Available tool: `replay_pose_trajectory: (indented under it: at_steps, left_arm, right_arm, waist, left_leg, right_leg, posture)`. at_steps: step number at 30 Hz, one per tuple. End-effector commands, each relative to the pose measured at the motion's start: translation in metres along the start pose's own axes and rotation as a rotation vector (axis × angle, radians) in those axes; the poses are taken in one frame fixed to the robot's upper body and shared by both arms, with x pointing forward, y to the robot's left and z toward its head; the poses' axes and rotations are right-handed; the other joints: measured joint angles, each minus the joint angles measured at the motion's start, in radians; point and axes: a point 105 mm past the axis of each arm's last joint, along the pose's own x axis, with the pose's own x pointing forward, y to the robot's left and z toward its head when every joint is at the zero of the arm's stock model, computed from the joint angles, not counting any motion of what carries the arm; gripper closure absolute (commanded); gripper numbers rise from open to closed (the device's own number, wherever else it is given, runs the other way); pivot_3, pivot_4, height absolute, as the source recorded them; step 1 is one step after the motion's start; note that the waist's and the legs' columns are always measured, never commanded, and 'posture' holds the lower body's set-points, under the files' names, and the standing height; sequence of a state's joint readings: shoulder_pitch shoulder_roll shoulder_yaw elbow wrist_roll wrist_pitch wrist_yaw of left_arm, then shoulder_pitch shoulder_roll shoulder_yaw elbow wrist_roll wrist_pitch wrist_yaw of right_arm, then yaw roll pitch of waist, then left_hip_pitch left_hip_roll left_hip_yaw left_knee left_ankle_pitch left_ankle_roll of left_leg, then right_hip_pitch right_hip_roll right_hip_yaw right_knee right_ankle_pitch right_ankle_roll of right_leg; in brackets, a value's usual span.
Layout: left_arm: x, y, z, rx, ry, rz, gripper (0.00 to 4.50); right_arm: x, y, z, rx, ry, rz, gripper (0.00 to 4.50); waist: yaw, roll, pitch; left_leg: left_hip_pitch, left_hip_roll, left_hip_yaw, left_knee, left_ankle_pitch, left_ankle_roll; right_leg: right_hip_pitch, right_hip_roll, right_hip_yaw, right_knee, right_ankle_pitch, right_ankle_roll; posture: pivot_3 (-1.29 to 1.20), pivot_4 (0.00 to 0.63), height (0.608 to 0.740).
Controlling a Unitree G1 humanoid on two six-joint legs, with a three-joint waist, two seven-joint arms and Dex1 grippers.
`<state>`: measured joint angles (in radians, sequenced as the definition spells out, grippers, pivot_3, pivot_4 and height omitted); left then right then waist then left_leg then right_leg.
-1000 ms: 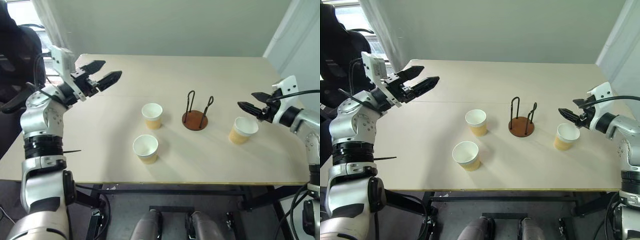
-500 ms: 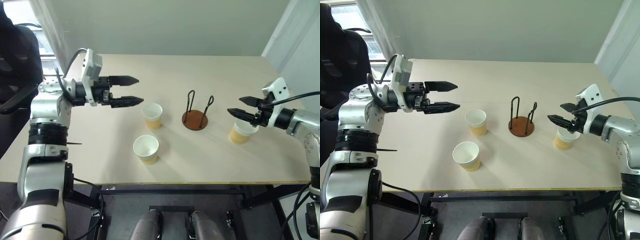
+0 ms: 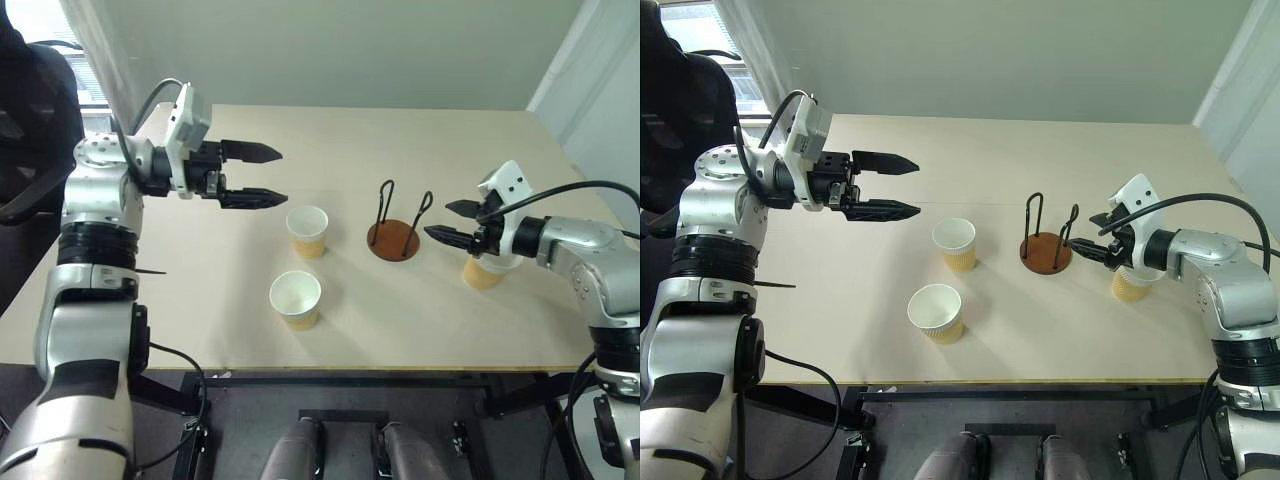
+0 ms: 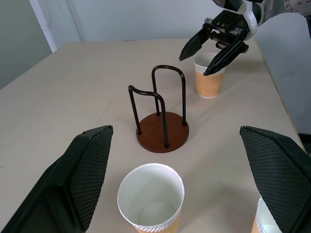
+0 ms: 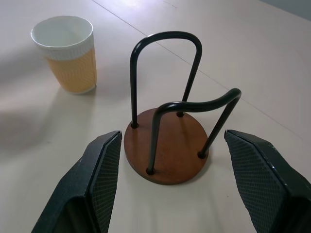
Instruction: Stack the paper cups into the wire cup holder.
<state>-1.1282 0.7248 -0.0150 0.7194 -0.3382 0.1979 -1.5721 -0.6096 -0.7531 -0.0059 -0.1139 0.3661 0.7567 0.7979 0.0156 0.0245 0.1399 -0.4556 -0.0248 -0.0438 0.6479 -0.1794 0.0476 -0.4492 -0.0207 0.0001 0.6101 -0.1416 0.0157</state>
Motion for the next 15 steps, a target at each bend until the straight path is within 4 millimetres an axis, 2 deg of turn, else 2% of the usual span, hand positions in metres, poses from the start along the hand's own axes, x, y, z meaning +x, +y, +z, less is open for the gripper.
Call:
replay_pose_trajectory:
  at_steps: [1, 15]
  left_arm:
    - [-0.005, -0.003, 0.016, 0.072, -0.013, -0.022, 0.03]
    - [-0.008, -0.005, 0.015, 0.076, -0.003, -0.019, 0.03]
  right_arm:
    - [0.002, -0.002, 0.011, -0.044, -0.004, -0.019, 1.08]
    - [0.023, 0.010, 0.010, -0.063, 0.067, 0.055, 1.08]
  waist:
    - [-0.001, 0.000, 0.000]
    - [-0.003, 0.000, 0.000]
  left_leg:
    - [0.000, 0.000, 0.000, 0.000, 0.000, 0.000]
    - [0.000, 0.001, 0.001, 0.000, 0.001, 0.002]
  right_leg:
    - [0.000, 0.000, 0.000, 0.000, 0.001, 0.001]
    - [-0.001, 0.000, 0.000, 0.001, 0.001, -0.001]
  posture:
    - [0.00, 0.150, 0.740]
    - [0.00, 0.150, 0.740]
